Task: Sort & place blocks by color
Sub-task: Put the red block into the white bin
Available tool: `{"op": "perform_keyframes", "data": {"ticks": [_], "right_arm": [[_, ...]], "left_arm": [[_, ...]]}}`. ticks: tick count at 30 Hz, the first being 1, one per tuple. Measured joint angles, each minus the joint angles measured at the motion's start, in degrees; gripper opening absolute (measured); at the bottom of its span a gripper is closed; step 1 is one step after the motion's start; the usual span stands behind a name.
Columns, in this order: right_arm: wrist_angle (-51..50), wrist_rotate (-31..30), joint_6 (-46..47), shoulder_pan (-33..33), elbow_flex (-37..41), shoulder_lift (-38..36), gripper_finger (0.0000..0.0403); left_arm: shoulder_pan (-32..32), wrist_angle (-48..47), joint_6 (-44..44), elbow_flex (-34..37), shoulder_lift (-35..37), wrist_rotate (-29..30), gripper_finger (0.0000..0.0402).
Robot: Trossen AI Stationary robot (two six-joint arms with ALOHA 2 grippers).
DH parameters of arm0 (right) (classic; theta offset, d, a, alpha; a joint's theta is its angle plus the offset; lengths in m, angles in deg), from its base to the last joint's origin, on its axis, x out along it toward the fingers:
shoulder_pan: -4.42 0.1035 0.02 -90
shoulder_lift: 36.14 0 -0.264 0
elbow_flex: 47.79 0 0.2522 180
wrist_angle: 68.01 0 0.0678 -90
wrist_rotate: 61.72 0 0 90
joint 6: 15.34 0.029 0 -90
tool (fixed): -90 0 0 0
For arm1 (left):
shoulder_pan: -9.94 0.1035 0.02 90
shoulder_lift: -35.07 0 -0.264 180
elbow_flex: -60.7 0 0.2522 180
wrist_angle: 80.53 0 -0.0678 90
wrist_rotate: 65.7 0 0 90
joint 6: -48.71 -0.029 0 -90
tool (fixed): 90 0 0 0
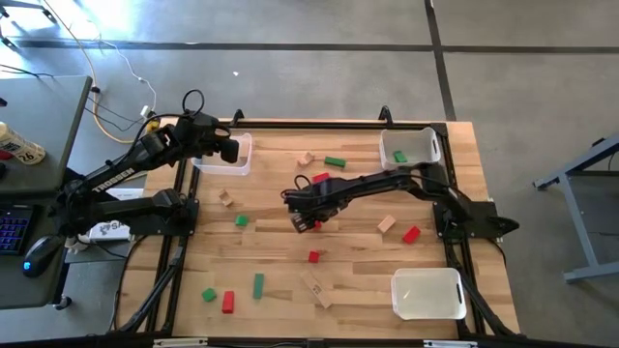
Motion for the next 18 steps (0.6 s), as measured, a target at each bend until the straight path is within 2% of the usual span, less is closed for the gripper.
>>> {"op": "perform_keyframes", "data": {"ticks": [5,7,13,18], "right_arm": [[0.1,0.9,-1.4,0.0,0.0,1.2,0.0206],[0.1,0.9,-2.3,0.0,0.0,1.2,0.0193],[-0.1,1.5,-7.1,0.0,0.0,1.1,0.0099],[-1.0,1.5,-10.7,0.5,0.0,0.9,0.01]], "left_arm": [[0.0,0.0,0.0,0.0,0.0,0.0,0.0186],[0.0,0.0,0.0,0.0,0.0,0.0,0.0186],[0.0,0.0,0.0,0.0,0.0,0.0,0.0186],[0.0,-0.3,0.0,0.0,0.0,0.0,0.0186]]}}
